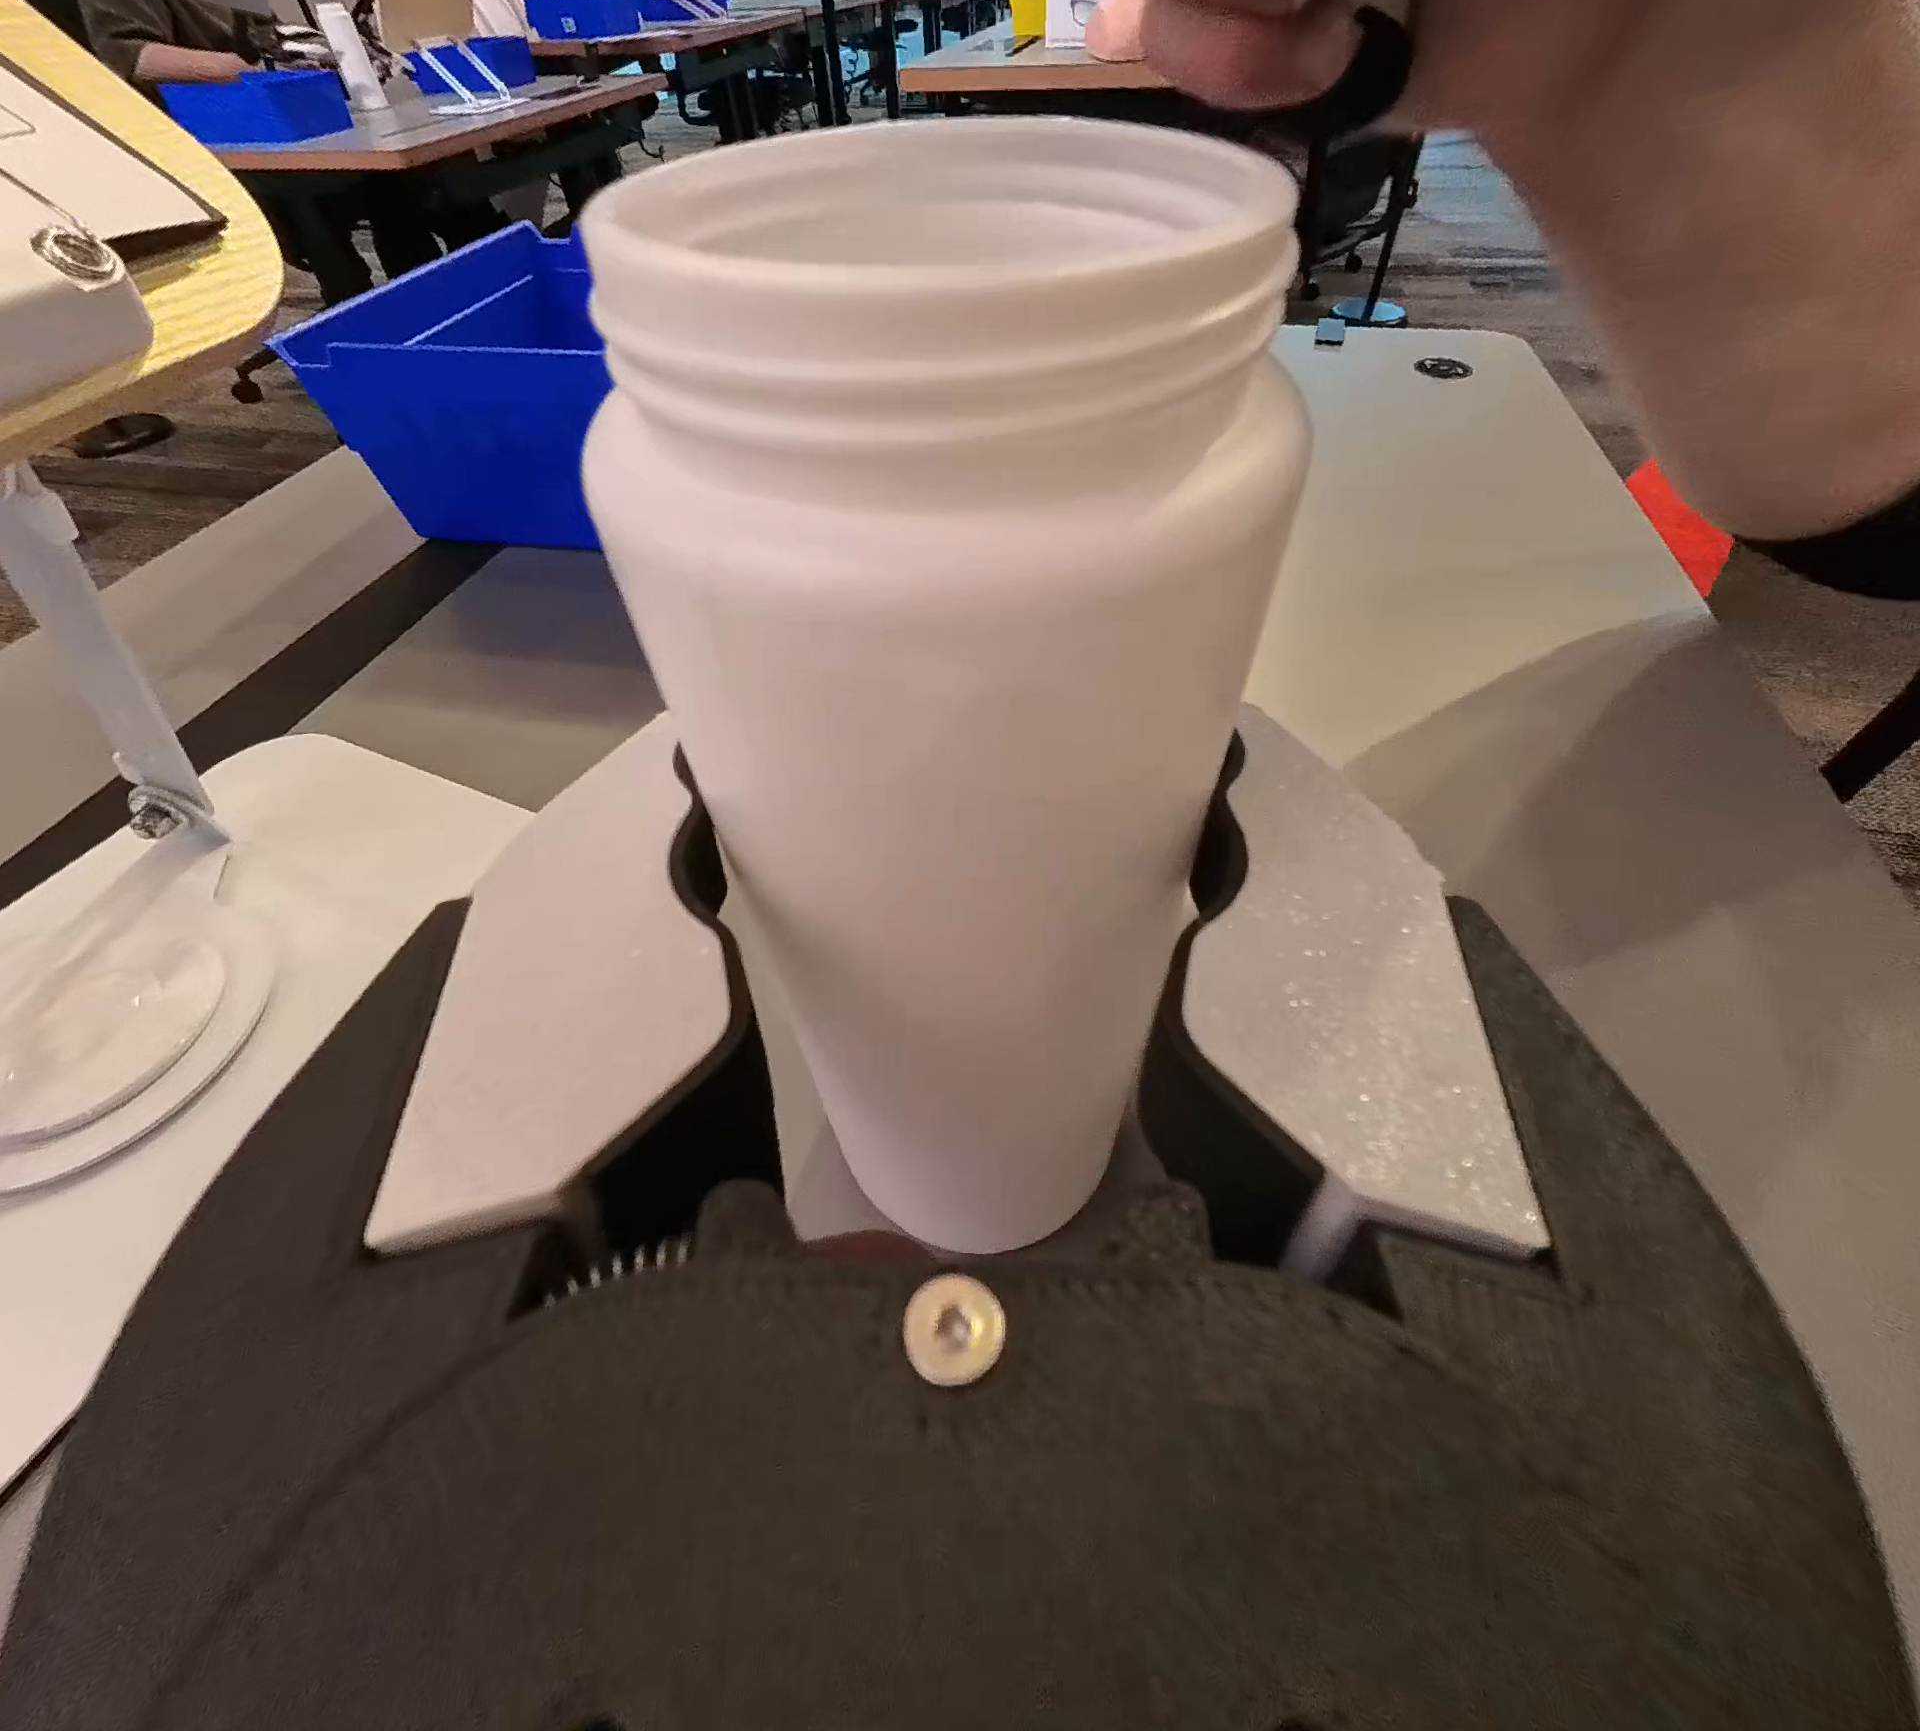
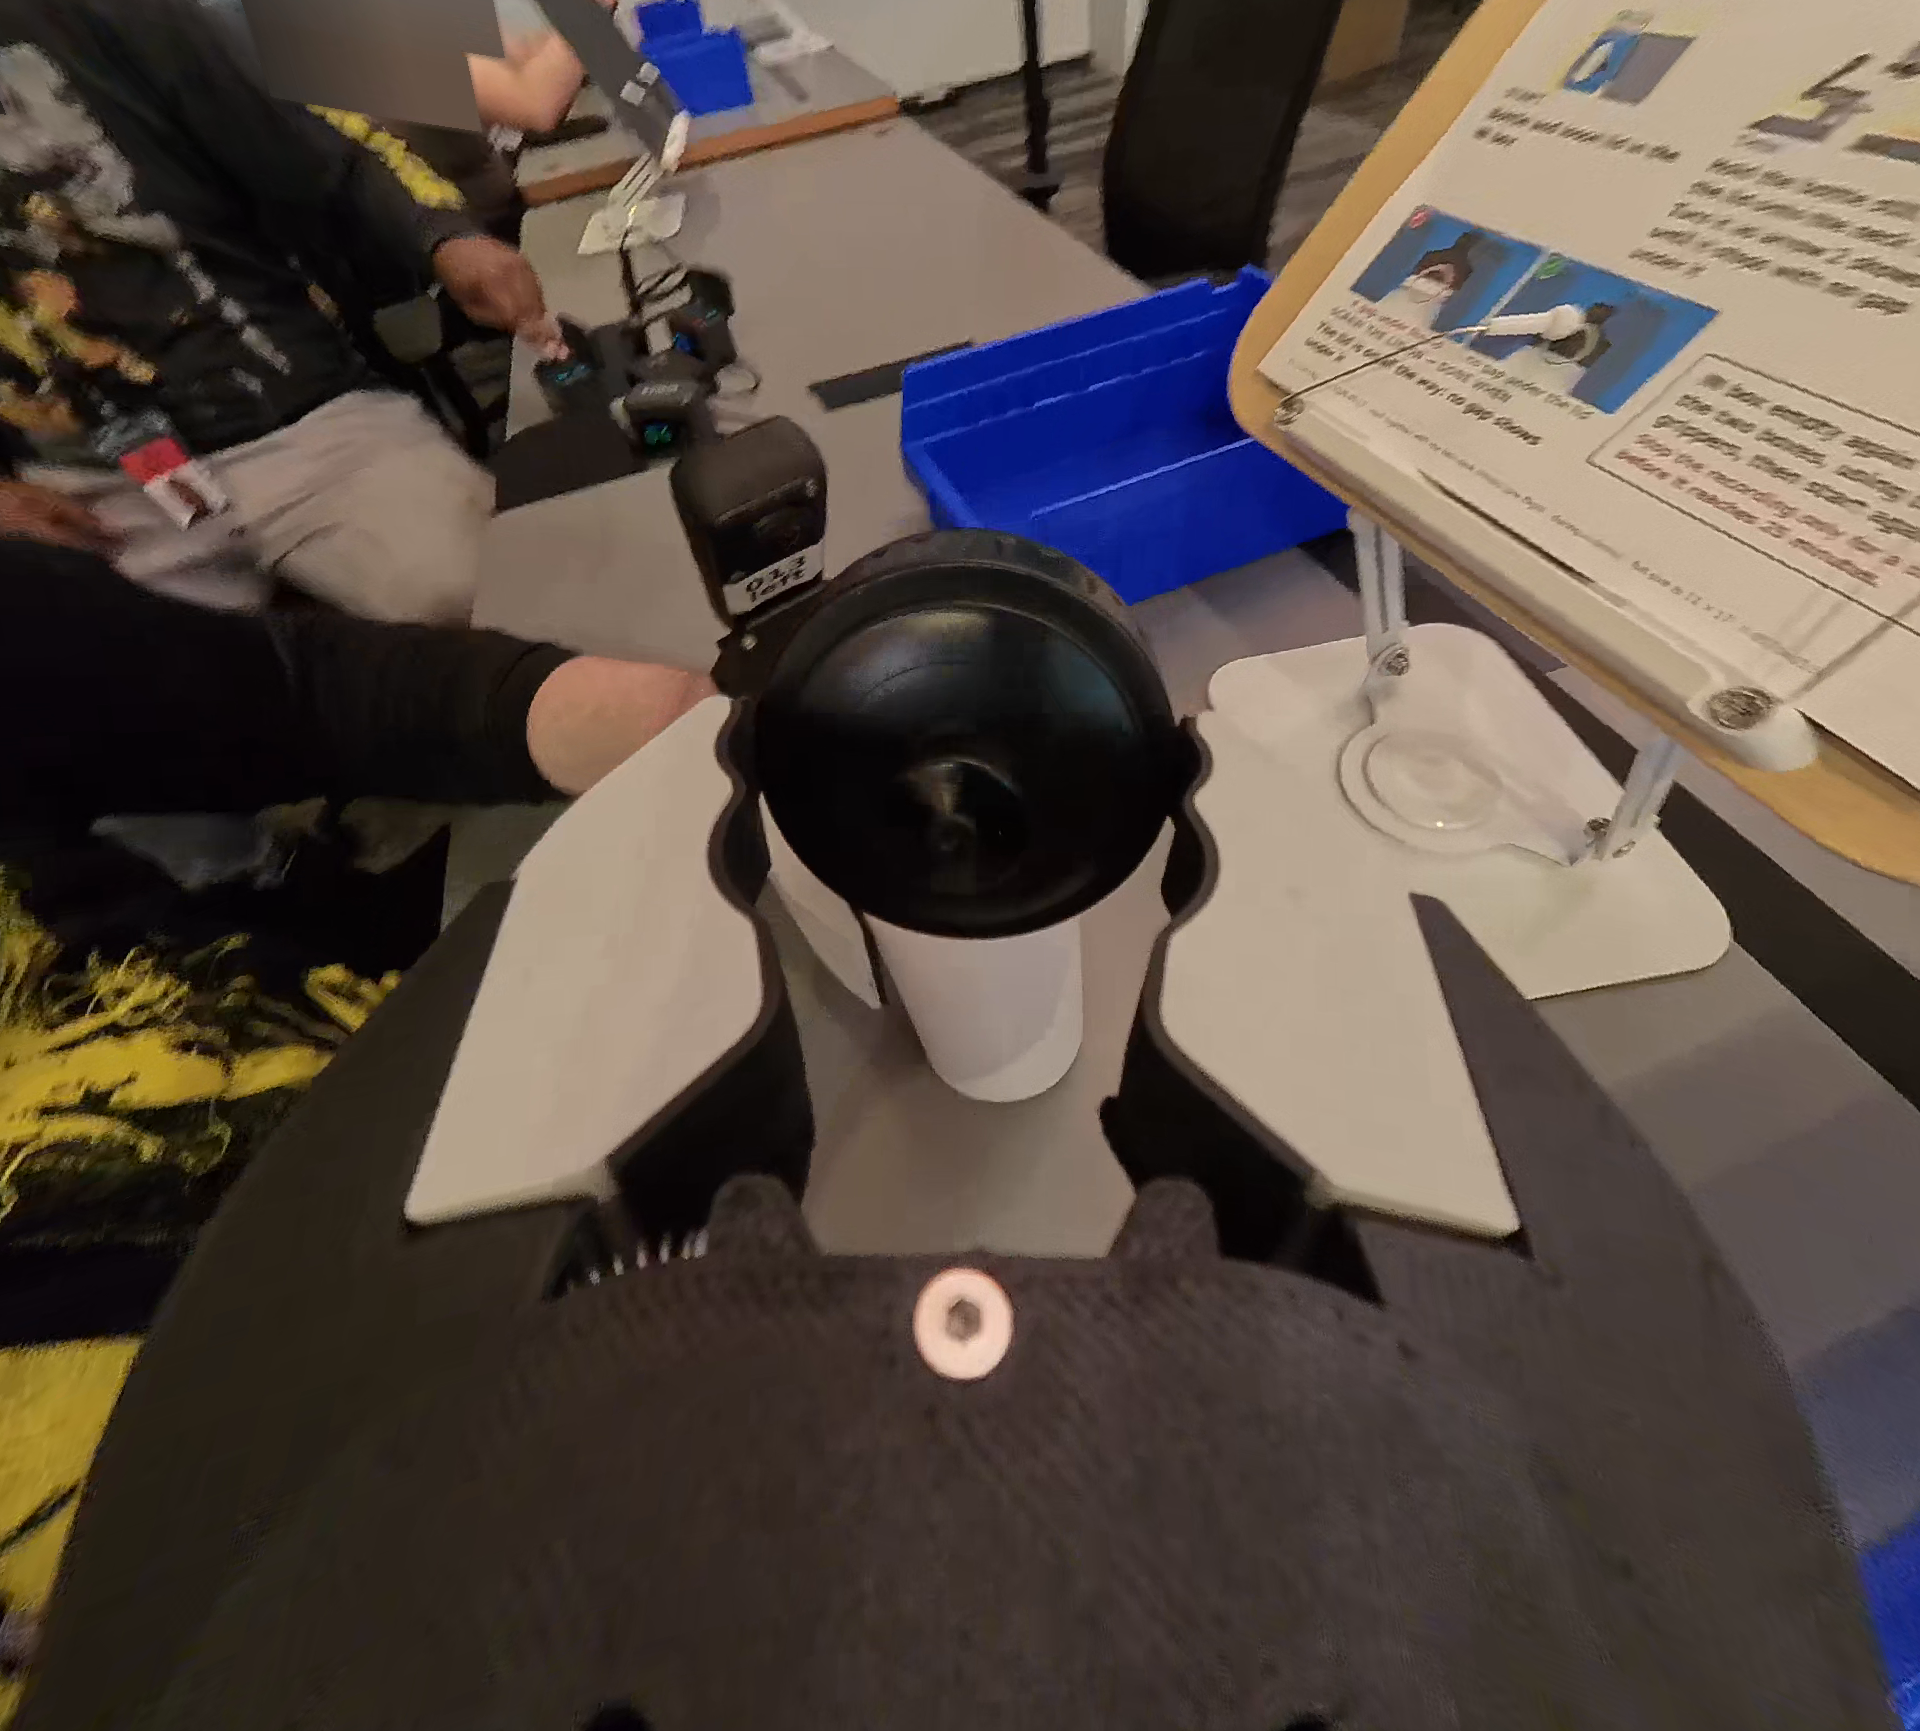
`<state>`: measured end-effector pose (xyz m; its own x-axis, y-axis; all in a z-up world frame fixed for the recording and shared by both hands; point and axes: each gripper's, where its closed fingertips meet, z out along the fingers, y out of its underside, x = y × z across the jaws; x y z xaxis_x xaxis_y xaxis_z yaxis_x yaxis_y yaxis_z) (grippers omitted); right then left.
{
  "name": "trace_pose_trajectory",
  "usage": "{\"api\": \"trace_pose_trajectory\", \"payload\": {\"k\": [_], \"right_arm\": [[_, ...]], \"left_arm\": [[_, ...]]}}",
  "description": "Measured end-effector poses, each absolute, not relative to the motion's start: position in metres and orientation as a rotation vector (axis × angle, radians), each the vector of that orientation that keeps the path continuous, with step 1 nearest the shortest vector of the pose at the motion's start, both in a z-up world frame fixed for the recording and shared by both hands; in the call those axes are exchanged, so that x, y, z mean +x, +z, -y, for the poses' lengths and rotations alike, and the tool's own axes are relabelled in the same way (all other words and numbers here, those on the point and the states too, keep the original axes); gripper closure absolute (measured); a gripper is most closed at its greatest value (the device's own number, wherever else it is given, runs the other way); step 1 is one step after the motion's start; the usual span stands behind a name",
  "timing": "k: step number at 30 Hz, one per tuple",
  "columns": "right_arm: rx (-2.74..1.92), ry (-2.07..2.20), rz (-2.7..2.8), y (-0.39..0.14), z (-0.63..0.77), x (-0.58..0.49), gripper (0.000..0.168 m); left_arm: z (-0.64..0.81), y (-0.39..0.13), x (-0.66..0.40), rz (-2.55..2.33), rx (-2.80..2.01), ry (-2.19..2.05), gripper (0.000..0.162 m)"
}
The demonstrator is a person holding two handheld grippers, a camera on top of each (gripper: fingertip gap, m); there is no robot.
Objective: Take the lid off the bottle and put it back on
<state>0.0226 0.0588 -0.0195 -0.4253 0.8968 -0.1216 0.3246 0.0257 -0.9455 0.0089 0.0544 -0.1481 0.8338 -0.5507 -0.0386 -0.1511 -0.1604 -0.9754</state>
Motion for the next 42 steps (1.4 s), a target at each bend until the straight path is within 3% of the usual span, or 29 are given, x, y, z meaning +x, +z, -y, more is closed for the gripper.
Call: {"api": "trace_pose_trajectory", "payload": {"k": [15, 36, 42], "right_arm": [[-0.84, 0.526, 2.938, -0.07, -0.041, -0.002, 0.092], [-0.525, 0.231, 3.128, -0.088, -0.041, -0.001, 0.092], [-0.851, 0.271, 3.09, -0.089, -0.039, 0.0, 0.092]], "left_arm": [[-0.059, -0.149, 0.015, -0.594, -1.714, -0.429, 0.074], [-0.06, -0.149, 0.017, -0.613, -1.698, -0.459, 0.074], [-0.061, -0.149, 0.016, -0.608, -1.696, -0.459, 0.074]]}}
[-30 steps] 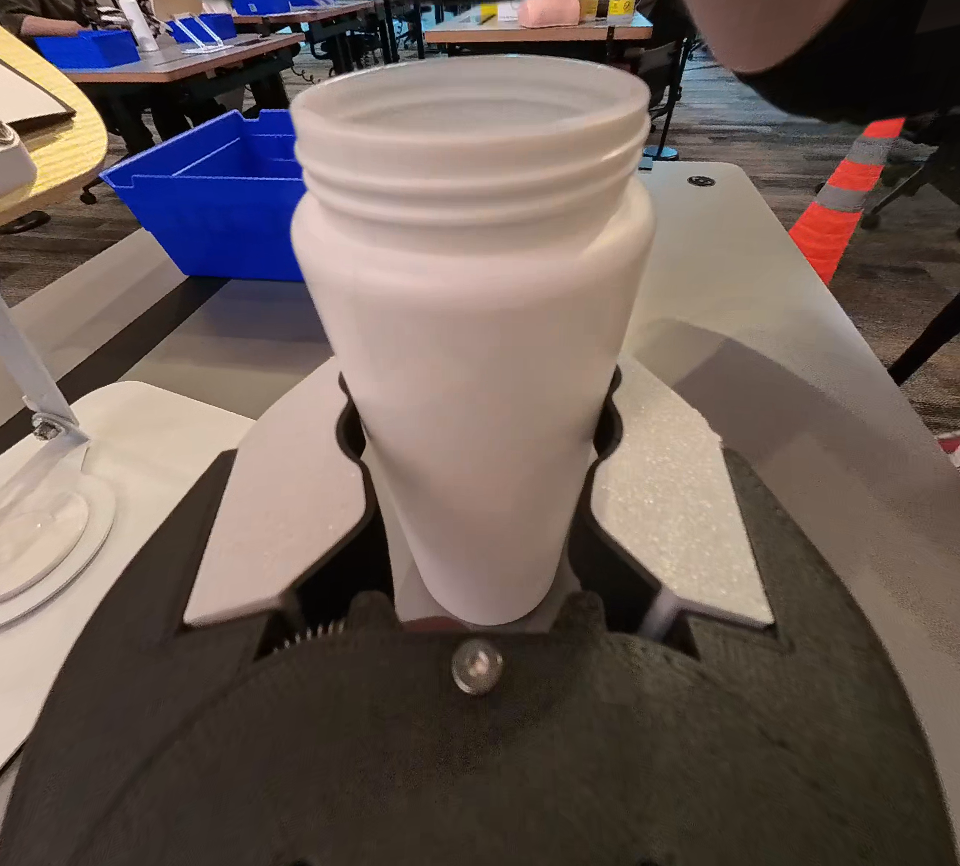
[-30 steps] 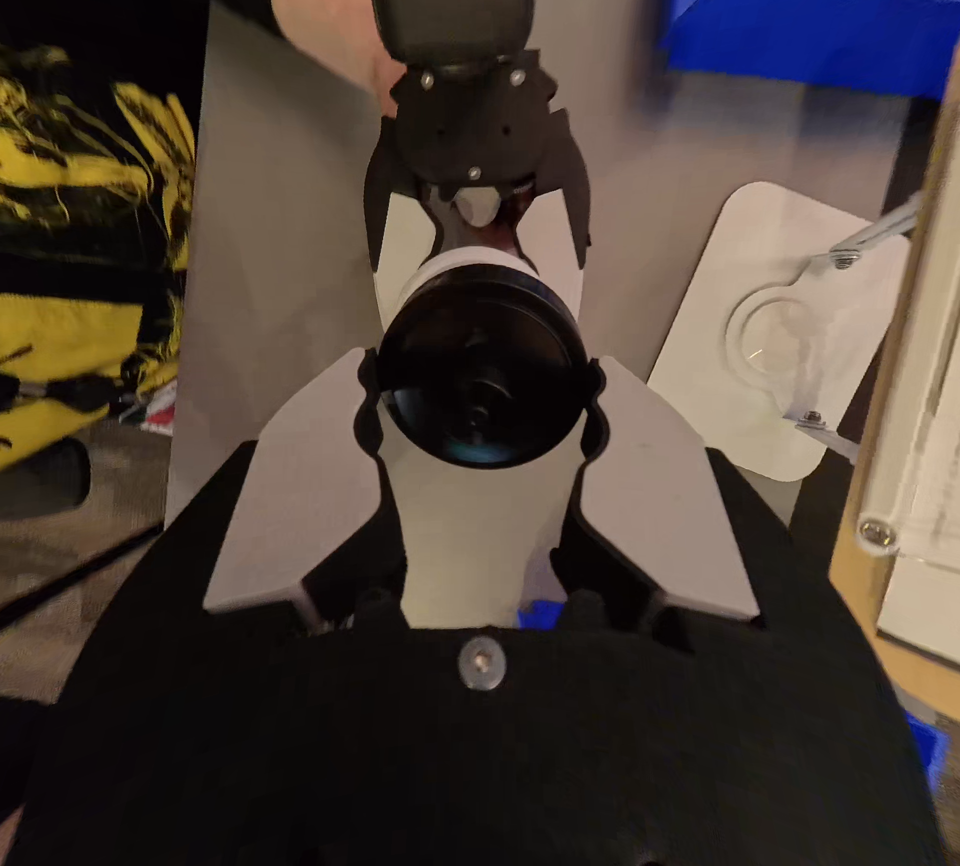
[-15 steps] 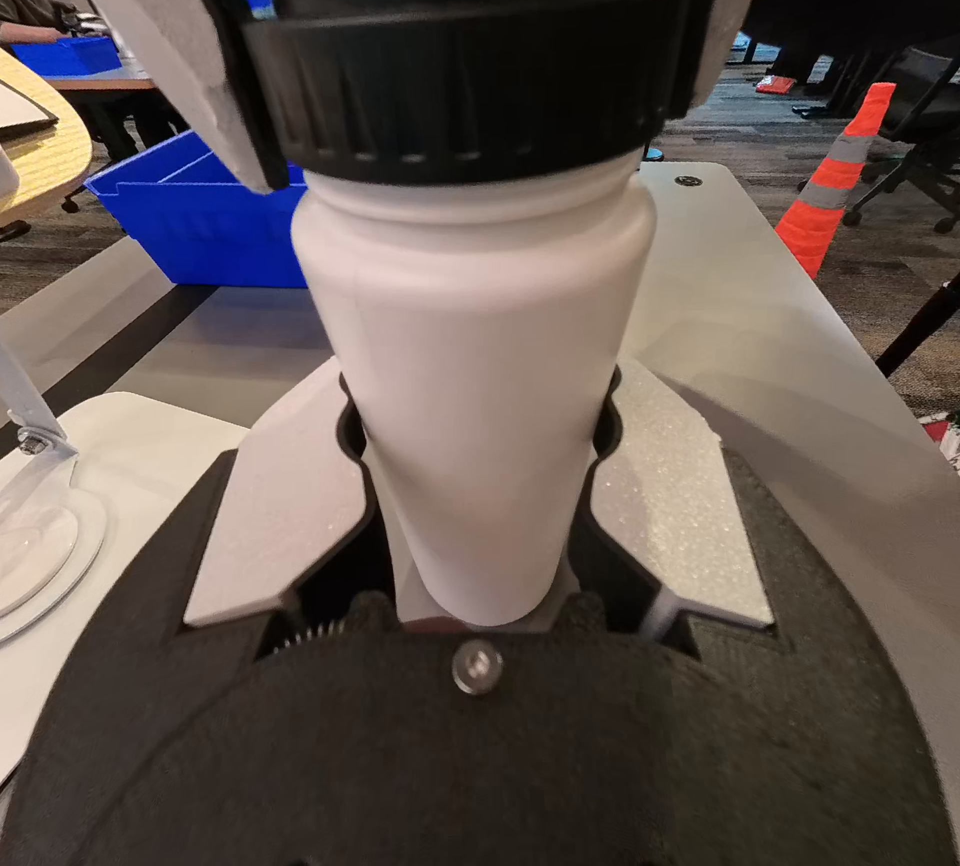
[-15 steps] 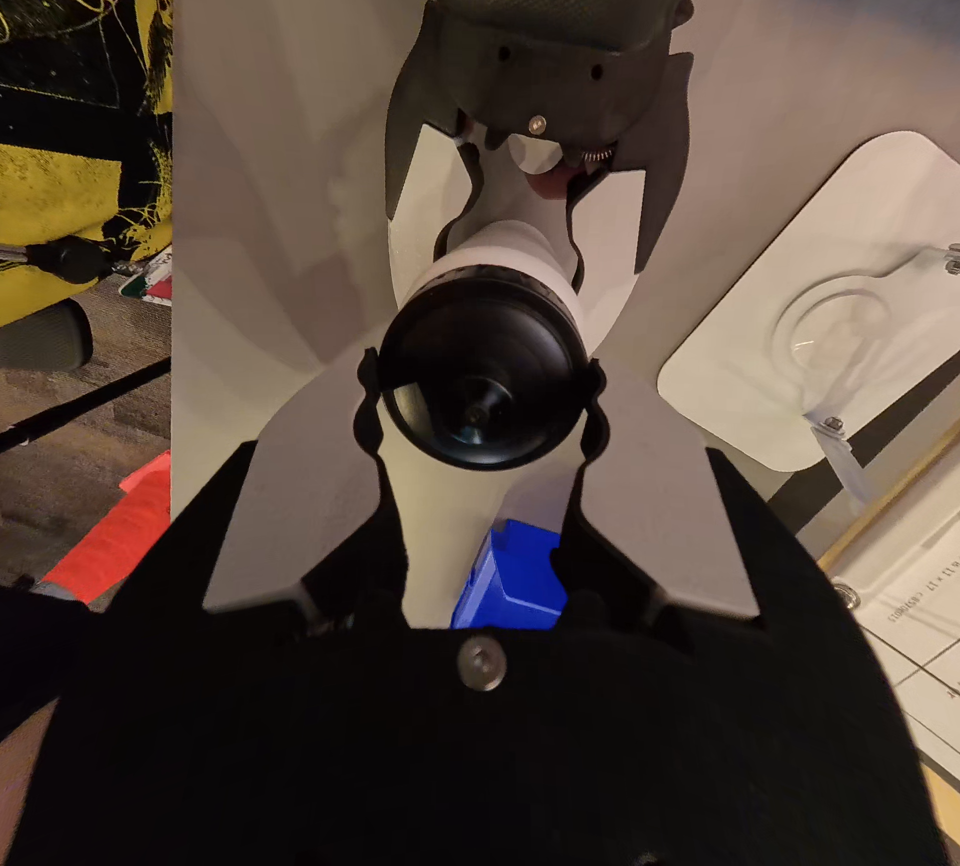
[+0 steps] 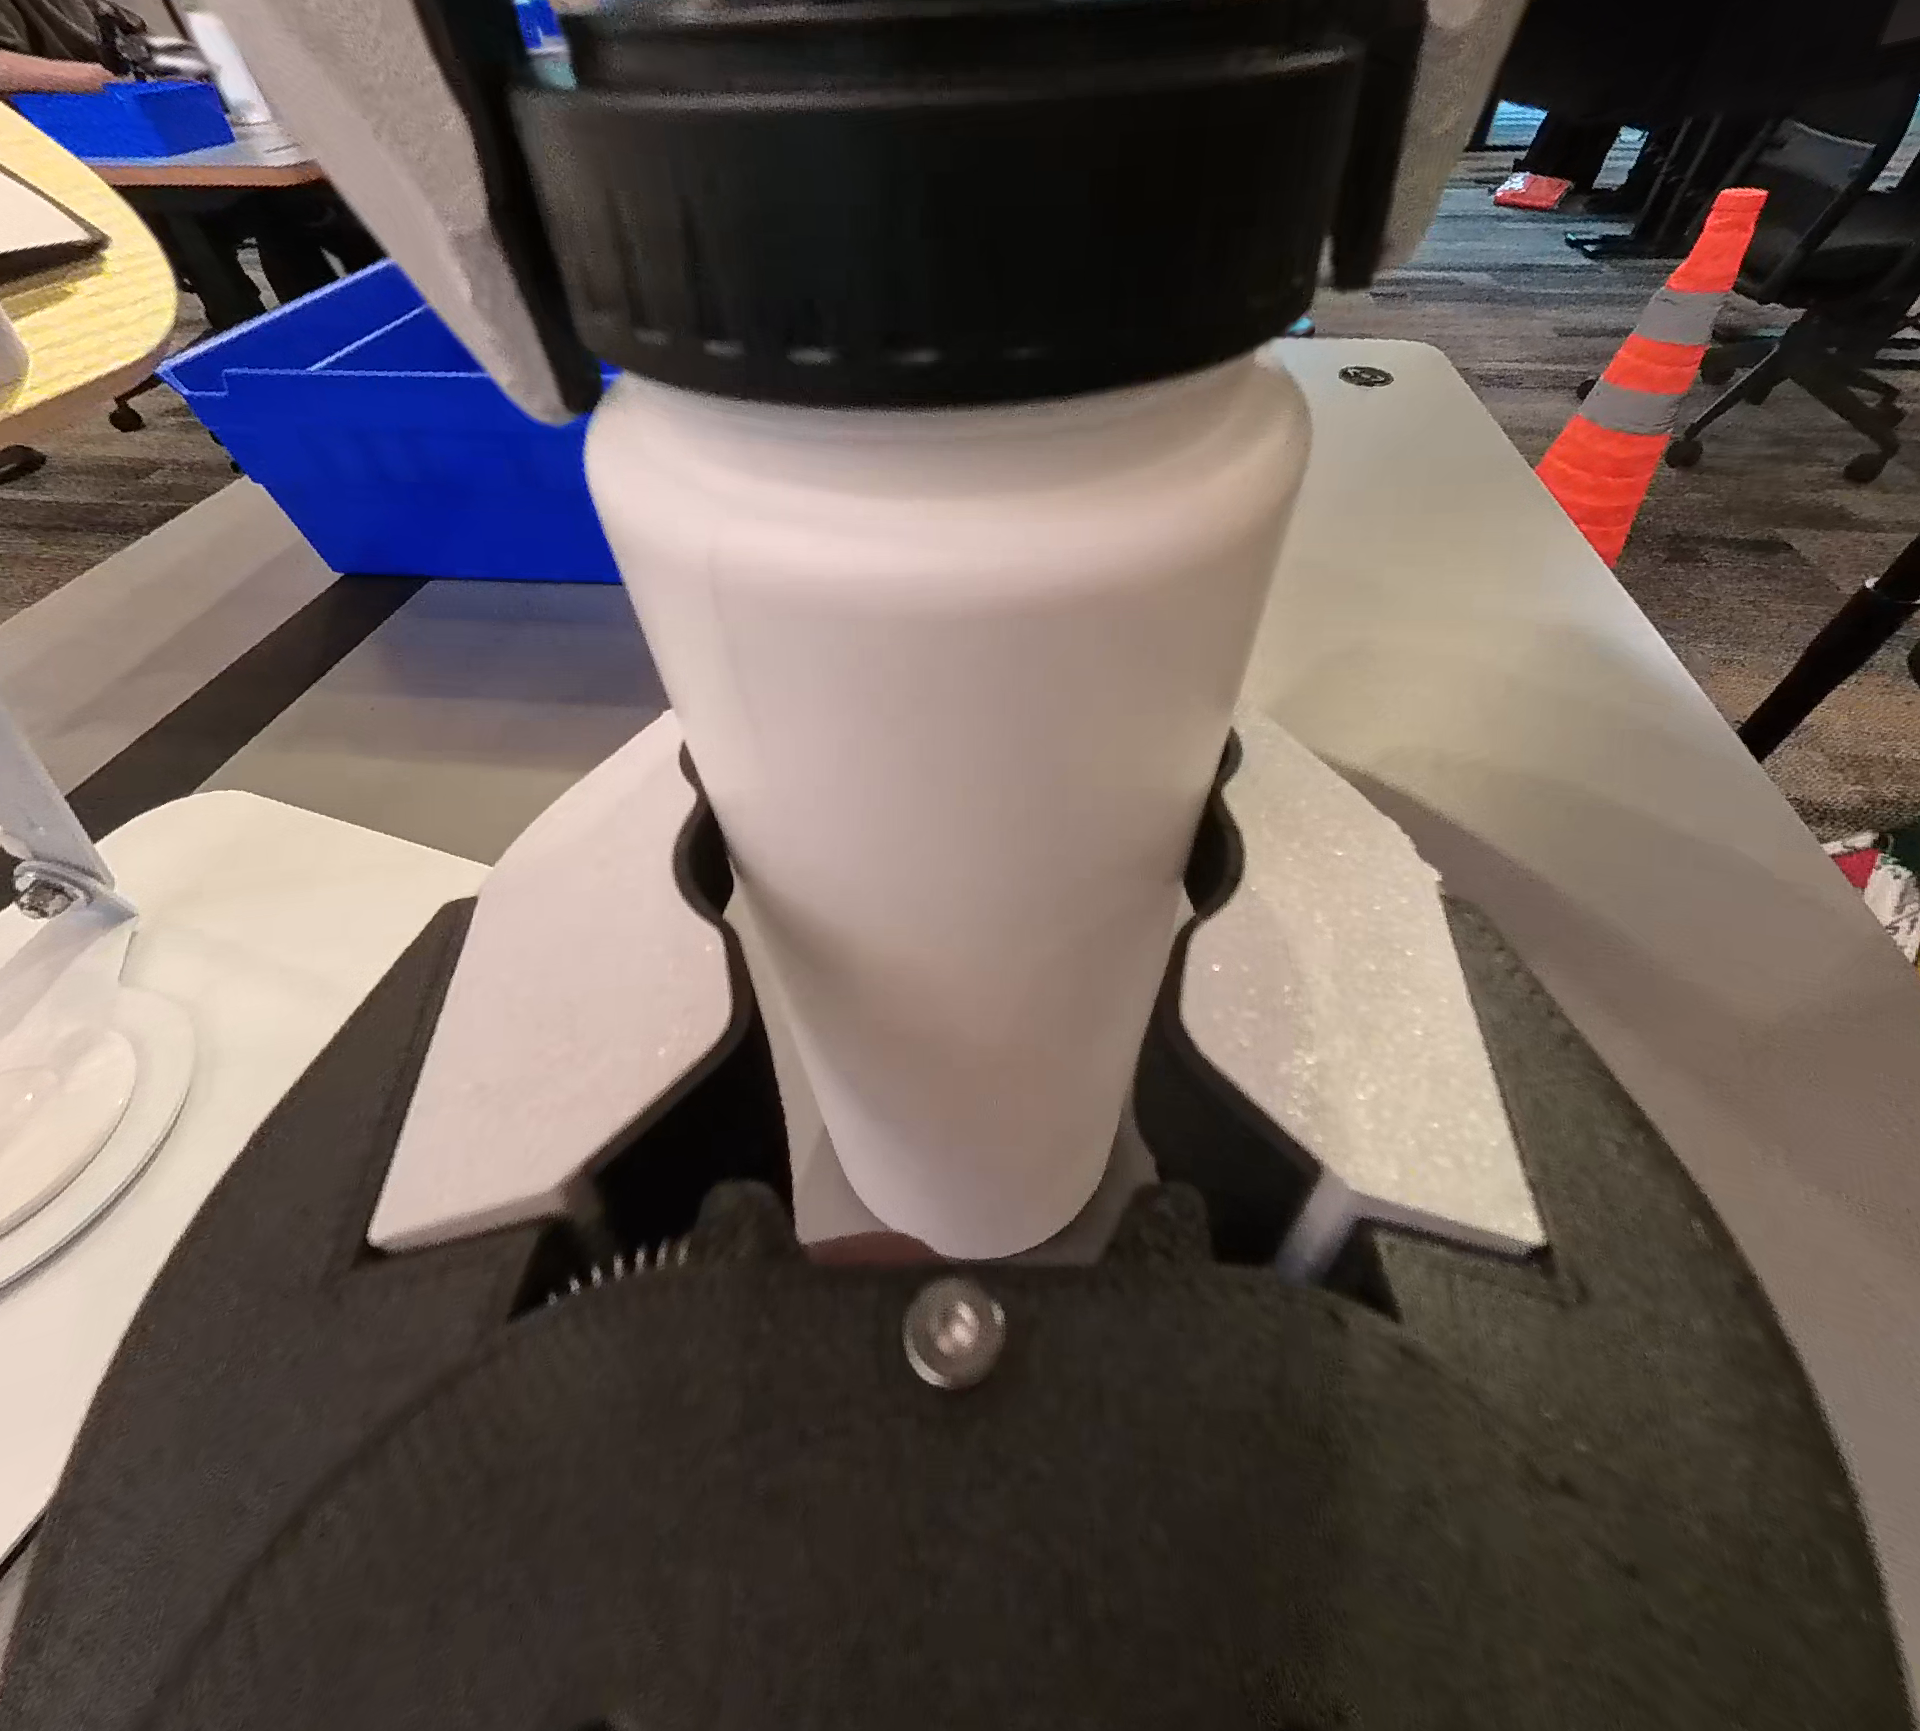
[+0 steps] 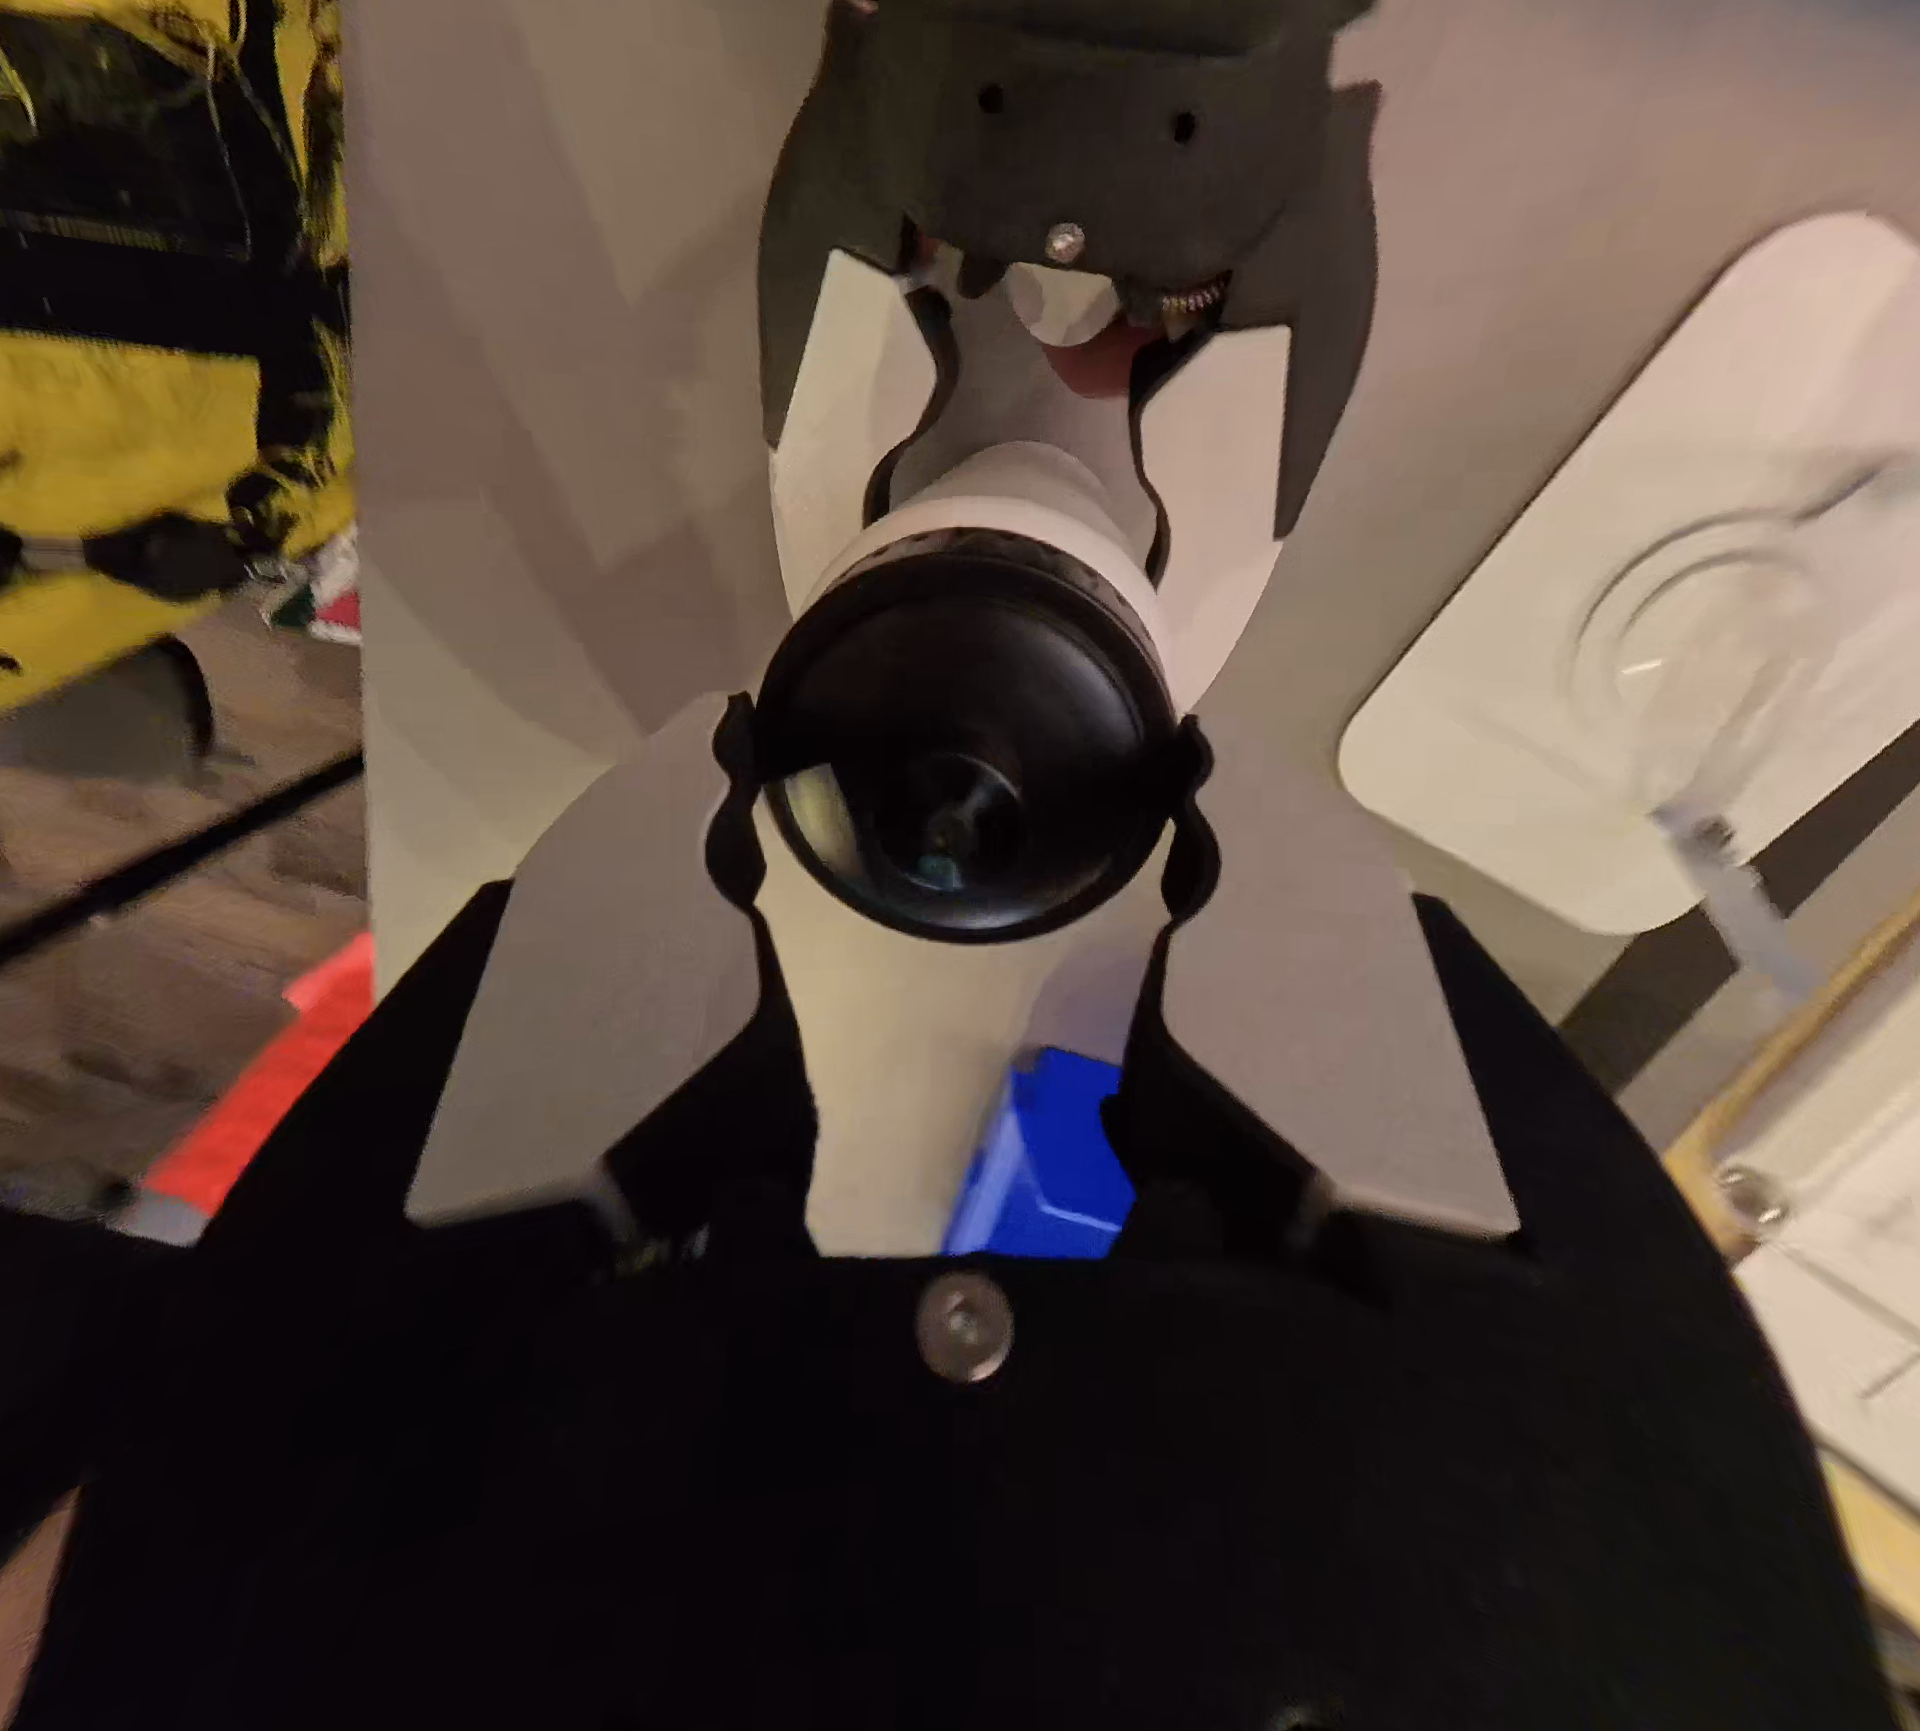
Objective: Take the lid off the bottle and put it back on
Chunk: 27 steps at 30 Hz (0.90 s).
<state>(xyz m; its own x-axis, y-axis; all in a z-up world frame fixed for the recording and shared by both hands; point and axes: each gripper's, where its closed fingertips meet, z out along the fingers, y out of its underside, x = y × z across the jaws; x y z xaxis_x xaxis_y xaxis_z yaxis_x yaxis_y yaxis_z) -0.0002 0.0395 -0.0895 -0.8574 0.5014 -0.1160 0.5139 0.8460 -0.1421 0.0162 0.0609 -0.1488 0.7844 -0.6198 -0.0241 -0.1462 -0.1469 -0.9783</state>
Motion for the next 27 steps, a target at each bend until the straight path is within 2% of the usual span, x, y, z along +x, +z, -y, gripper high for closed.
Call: {"api": "trace_pose_trajectory", "payload": {"k": [6, 10, 12, 13, 18, 21, 24, 27], "right_arm": [[1.319, -0.3, -2.801, -0.09, -0.038, -0.001, 0.092], [1.335, -0.309, -2.823, -0.089, -0.037, -0.001, 0.092], [1.265, -0.289, -2.876, -0.086, -0.042, -0.002, 0.065], [1.19, -0.308, -2.923, -0.082, -0.042, -0.004, 0.065], [0.788, -0.304, -3.091, -0.071, -0.042, -0.01, 0.075], [0.674, -0.256, -3.043, -0.079, -0.039, -0.004, 0.093], [0.724, -0.243, -3.012, -0.082, -0.036, -0.002, 0.095], [1.051, -0.242, -2.904, -0.082, -0.037, -0.004, 0.095]], "left_arm": [[-0.061, -0.149, 0.016, -0.61, -1.699, -0.453, 0.074], [-0.06, -0.149, 0.016, -0.614, -1.698, -0.45, 0.074], [-0.061, -0.149, 0.016, -0.613, -1.699, -0.45, 0.074], [-0.061, -0.149, 0.016, -0.612, -1.699, -0.451, 0.074], [-0.061, -0.149, 0.016, -0.612, -1.698, -0.456, 0.074], [-0.061, -0.149, 0.016, -0.611, -1.698, -0.456, 0.074], [-0.06, -0.149, 0.016, -0.615, -1.696, -0.453, 0.074], [-0.061, -0.149, 0.015, -0.606, -1.699, -0.46, 0.074]]}}
